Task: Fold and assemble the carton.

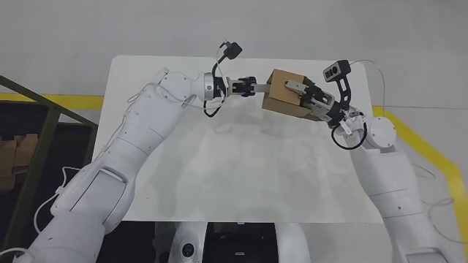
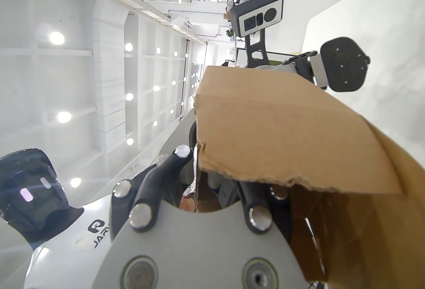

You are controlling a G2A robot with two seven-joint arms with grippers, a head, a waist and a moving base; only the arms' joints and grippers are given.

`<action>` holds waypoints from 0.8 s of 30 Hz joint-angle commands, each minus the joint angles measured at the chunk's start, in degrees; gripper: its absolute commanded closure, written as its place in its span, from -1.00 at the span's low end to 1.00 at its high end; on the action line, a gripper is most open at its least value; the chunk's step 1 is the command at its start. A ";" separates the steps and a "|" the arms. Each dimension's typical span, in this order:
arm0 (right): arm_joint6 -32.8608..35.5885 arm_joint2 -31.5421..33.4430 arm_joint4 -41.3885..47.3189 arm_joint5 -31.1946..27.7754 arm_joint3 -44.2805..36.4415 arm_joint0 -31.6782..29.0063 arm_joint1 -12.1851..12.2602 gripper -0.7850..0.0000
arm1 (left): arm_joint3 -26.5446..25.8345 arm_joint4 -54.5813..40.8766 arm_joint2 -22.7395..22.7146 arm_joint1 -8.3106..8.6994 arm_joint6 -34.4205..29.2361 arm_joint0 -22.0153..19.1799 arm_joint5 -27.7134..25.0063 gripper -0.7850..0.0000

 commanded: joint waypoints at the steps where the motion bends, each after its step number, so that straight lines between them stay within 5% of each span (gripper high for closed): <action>1: 0.05 -0.11 0.02 0.05 0.10 0.08 -0.03 1.00 | 0.09 -0.10 0.04 -0.09 -0.05 -0.14 0.03 -1.00; 24: 1.13 -0.64 0.27 -0.01 1.23 0.84 -0.28 1.00 | 0.24 -0.08 0.68 -1.09 -0.28 -1.11 -0.35 -1.00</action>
